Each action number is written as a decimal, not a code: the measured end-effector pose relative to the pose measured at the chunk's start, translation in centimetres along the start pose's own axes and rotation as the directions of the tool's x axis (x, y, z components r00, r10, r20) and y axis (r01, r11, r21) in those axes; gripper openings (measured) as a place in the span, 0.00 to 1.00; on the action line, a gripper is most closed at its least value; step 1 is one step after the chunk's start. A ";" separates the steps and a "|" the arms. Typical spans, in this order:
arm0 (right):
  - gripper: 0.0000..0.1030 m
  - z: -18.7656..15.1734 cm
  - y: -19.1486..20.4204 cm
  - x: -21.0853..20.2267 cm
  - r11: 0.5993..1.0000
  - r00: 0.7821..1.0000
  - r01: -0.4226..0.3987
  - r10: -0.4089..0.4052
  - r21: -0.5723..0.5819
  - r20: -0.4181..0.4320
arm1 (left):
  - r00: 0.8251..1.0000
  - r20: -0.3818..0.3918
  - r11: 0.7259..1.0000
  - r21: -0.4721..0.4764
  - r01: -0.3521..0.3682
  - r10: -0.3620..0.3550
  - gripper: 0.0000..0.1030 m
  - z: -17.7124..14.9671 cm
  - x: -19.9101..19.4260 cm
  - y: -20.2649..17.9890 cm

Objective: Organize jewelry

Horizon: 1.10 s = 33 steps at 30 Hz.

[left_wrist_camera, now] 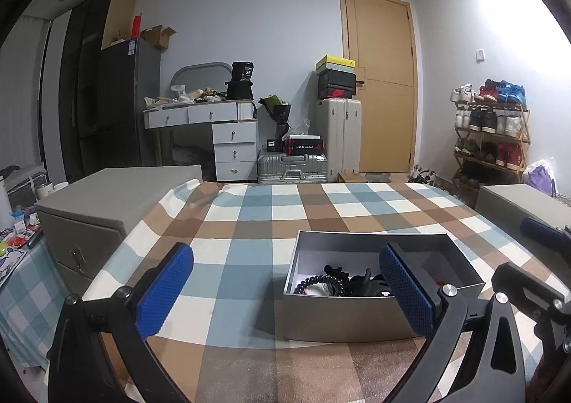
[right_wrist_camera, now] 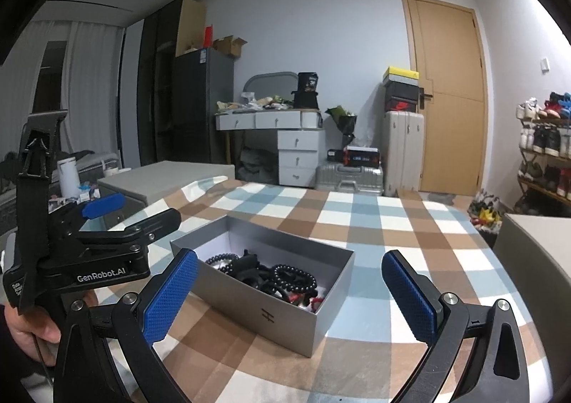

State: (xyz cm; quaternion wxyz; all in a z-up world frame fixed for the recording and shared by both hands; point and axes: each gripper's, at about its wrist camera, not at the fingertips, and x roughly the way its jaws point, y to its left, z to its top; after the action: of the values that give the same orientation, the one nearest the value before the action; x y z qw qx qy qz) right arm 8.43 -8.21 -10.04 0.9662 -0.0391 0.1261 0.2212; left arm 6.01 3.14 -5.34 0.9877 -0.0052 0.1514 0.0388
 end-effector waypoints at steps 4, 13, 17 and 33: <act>1.00 0.0 -0.1 -0.1 1.000 1.000 -0.001 0.001 0.001 0.002 | 1.000 -0.002 1.000 -0.002 -0.001 0.001 0.99 0.0 0.0 0.1; 1.00 0.1 -0.2 -0.1 1.000 1.000 -0.002 0.002 0.000 0.002 | 1.000 -0.002 1.000 -0.002 0.000 0.000 0.99 -0.1 0.2 0.0; 1.00 0.1 -0.2 -0.1 1.000 1.000 -0.002 0.002 0.000 0.002 | 1.000 -0.002 1.000 -0.003 -0.002 0.002 0.99 0.0 0.0 0.0; 1.00 0.0 -0.2 -0.1 1.000 1.000 -0.002 0.002 0.000 0.002 | 1.000 -0.003 1.000 -0.003 -0.001 0.001 0.99 -0.1 0.2 0.0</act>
State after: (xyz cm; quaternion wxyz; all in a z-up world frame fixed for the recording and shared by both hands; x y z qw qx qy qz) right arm 8.43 -8.39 -9.98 0.9661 -0.0386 0.1252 0.2223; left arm 6.19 3.14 -5.48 0.9875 -0.0065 0.1526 0.0395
